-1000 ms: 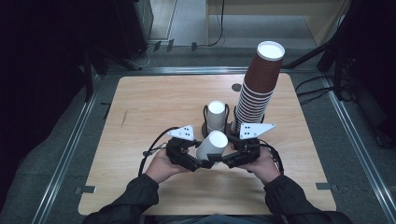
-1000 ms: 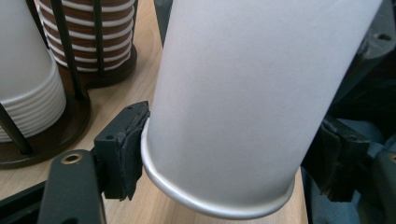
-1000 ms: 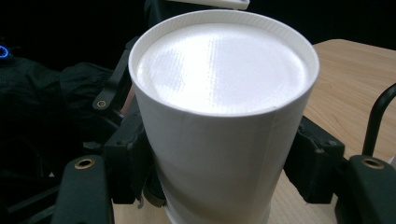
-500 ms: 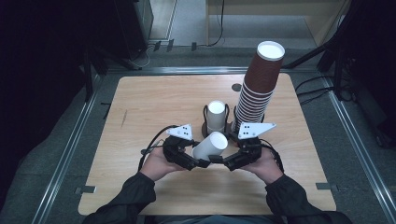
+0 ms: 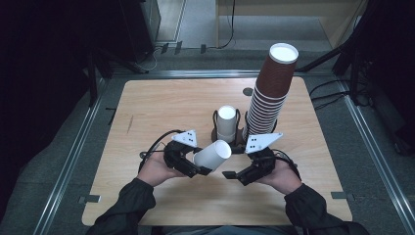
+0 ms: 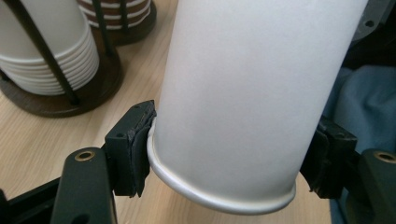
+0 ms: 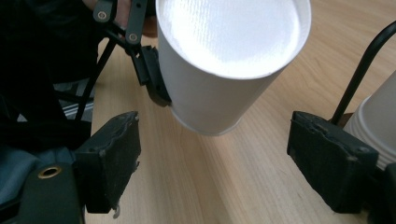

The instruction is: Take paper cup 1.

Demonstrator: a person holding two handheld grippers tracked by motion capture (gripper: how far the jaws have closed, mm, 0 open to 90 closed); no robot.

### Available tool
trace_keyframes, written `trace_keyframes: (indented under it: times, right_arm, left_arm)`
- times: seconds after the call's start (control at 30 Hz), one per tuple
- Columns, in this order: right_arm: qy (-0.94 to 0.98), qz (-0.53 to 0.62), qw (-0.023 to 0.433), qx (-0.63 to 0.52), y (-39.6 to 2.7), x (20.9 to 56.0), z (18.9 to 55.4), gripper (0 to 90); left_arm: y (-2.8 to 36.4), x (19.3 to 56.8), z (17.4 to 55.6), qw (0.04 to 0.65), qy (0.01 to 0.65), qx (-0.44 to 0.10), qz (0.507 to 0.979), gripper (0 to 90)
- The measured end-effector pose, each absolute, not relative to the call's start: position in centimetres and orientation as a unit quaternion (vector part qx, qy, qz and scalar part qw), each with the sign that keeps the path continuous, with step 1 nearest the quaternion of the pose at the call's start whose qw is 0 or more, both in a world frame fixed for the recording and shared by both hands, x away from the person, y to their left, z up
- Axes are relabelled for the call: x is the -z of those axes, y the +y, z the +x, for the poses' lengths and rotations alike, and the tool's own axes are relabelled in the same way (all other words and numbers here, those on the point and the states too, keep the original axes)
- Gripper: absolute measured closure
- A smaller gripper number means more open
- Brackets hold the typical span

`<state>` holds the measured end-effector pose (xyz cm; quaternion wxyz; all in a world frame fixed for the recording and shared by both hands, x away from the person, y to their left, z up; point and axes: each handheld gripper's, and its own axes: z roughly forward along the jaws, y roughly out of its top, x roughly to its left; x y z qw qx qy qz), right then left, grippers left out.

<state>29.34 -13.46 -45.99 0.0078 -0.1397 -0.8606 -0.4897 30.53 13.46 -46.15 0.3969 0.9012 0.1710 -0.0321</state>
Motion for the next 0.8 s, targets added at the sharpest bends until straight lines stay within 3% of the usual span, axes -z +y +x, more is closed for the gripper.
trace_keyframes:
  times: [0.8]
  right_arm:
    - [-0.893, -0.124, 0.001, 0.433, -13.2, 47.6, 30.4, 18.1]
  left_arm:
    - [12.0, 48.3, 31.6, 0.261, 0.175, 0.025, 0.949, 29.3]
